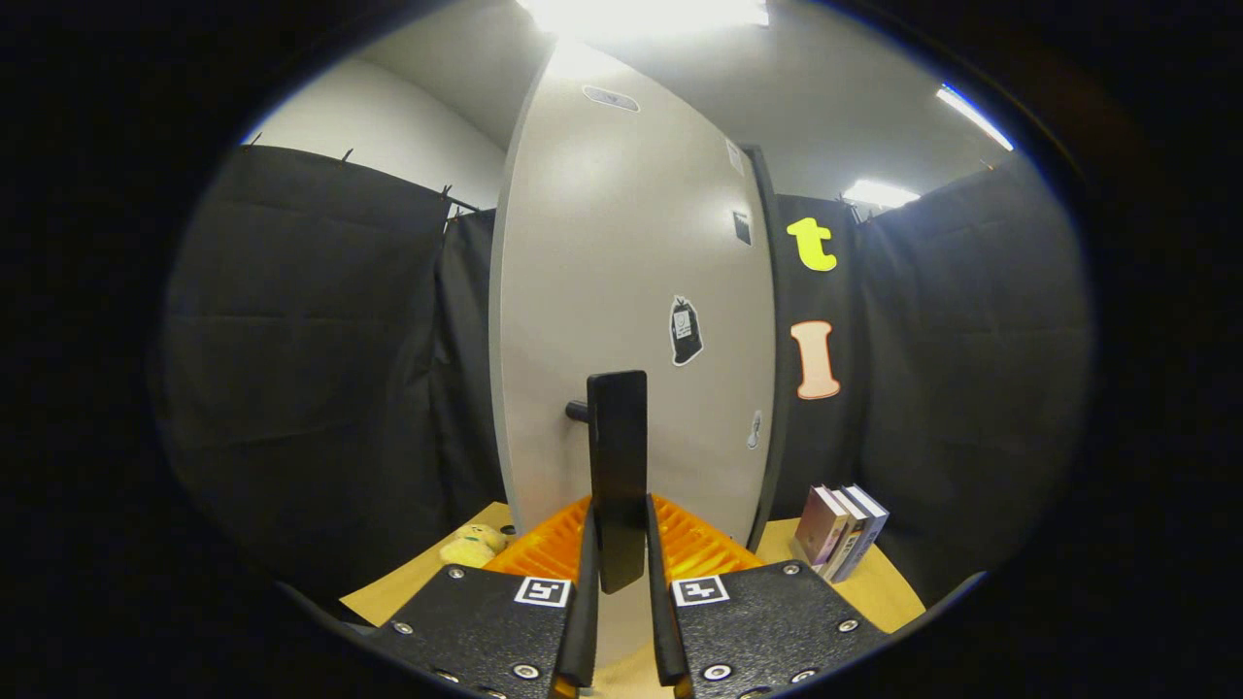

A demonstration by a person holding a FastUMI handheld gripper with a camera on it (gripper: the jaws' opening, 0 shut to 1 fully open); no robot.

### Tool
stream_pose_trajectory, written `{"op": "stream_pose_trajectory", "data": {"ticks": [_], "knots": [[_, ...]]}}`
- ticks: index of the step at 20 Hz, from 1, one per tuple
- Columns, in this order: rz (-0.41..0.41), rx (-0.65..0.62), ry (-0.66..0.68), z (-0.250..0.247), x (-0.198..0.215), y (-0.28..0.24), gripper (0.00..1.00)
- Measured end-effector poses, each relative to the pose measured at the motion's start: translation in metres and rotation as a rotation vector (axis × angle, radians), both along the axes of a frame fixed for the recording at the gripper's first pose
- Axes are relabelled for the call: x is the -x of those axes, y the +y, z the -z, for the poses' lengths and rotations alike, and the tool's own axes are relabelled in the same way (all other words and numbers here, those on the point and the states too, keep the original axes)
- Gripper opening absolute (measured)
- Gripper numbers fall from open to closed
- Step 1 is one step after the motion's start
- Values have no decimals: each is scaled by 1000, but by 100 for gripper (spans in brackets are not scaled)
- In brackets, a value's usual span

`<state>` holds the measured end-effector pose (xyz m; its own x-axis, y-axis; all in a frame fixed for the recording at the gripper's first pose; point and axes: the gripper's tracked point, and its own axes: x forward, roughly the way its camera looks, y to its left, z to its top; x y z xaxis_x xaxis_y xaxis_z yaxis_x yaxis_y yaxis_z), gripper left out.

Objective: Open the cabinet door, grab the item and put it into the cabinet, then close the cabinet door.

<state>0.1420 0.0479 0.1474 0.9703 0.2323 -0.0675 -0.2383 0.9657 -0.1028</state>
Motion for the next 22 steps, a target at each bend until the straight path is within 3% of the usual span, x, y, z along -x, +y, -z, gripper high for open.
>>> {"op": "stream_pose_trajectory", "data": {"ticks": [9,12,18,22], "knots": [[215,22,-45,-5,11,-87,22],[304,41,-63,-5,11,-123,13],[319,-58,-61,-6,13,-142,12],[384,3,-134,-18,33,-159,28]]}}
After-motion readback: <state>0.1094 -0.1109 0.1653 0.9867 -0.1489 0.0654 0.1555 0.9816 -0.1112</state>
